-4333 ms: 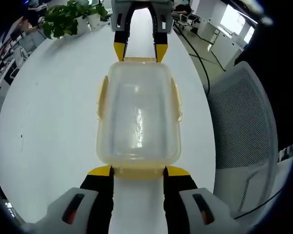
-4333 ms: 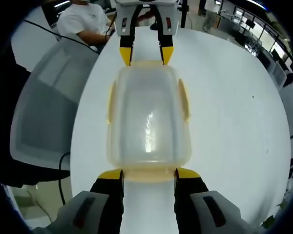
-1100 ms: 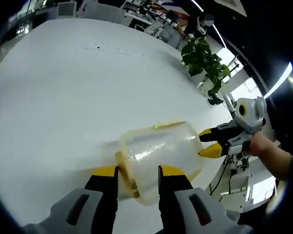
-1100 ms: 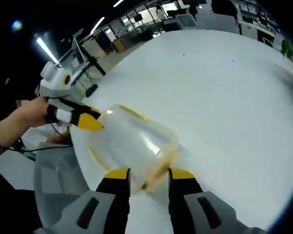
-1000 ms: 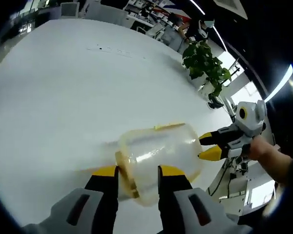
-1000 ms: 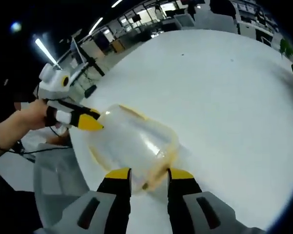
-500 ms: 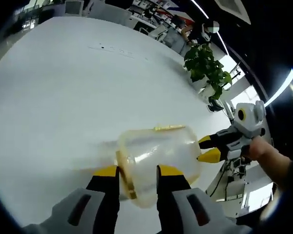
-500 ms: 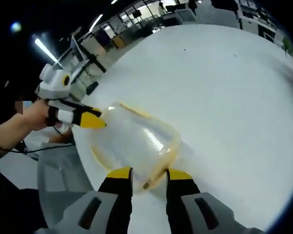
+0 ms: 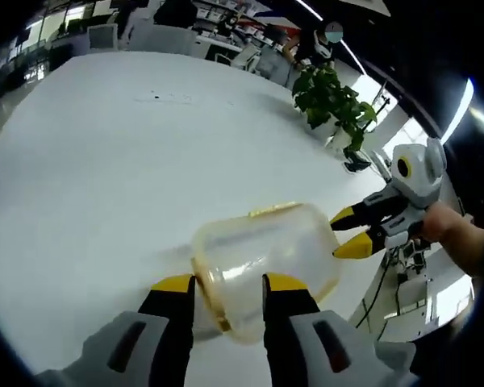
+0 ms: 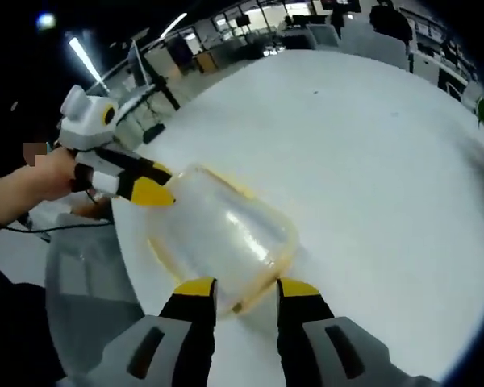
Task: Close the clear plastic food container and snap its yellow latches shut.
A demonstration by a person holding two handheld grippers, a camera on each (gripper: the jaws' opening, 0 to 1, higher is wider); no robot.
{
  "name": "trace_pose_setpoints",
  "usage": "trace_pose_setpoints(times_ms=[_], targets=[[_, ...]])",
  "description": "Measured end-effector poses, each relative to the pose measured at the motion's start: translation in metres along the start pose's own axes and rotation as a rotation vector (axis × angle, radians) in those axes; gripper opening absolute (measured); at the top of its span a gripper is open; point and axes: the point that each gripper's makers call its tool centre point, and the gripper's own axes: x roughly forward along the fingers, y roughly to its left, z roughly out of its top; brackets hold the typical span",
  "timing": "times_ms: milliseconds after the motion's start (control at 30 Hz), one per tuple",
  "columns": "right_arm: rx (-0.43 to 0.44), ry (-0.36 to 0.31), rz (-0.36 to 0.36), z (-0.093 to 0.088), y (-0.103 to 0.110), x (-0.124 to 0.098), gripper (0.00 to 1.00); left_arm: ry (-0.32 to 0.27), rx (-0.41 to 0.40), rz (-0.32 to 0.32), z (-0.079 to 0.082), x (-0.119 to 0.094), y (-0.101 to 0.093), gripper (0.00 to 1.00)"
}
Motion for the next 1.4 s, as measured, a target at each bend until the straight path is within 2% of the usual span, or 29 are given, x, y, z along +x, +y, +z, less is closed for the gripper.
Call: trace_pose_setpoints(times_ms=[33, 133, 233, 400, 500, 600, 767, 900, 1033, 1267, 1400], targets=[[-0.001, 0.005, 0.011, -0.001, 0.0, -0.001, 0.27, -0.001, 0.055, 0.023, 0.002, 0.0, 0.004, 0.33], [-0.013, -0.004, 0.023, 0.001, -0.005, -0.003, 0.25, 0.025, 0.132, 0.031, 0.002, -0.001, 0.001, 0.42], [-0.071, -0.019, 0.031, 0.008, -0.005, -0.006, 0.25, 0.027, 0.187, 0.035, 0.006, -0.005, 0.002, 0.4], [-0.133, 0.012, 0.036, 0.012, -0.006, -0.008, 0.25, 0.025, 0.229, 0.021, 0.014, -0.008, 0.002, 0.39], [-0.177, 0.018, 0.022, 0.017, -0.008, -0.01, 0.25, 0.04, 0.293, 0.017, 0.017, -0.009, 0.002, 0.38], [-0.238, 0.016, 0.026, 0.025, -0.006, -0.013, 0.25, 0.05, 0.409, -0.014, 0.021, -0.01, -0.004, 0.37], [-0.318, -0.002, 0.057, 0.037, 0.003, -0.012, 0.3, 0.073, 0.464, -0.018, 0.023, -0.01, -0.007, 0.37], [-0.368, 0.017, 0.09, 0.038, 0.013, -0.005, 0.28, 0.071, 0.559, -0.058, 0.029, -0.009, -0.021, 0.35], [-0.433, 0.026, 0.091, 0.041, 0.019, 0.001, 0.26, 0.088, 0.627, -0.092, 0.032, -0.006, -0.03, 0.3], [-0.495, 0.045, 0.096, 0.049, 0.025, 0.01, 0.25, 0.122, 0.748, -0.132, 0.03, 0.002, -0.041, 0.32], [-0.512, 0.063, 0.117, 0.05, 0.03, 0.015, 0.25, 0.128, 0.767, -0.163, 0.028, 0.003, -0.049, 0.31]])
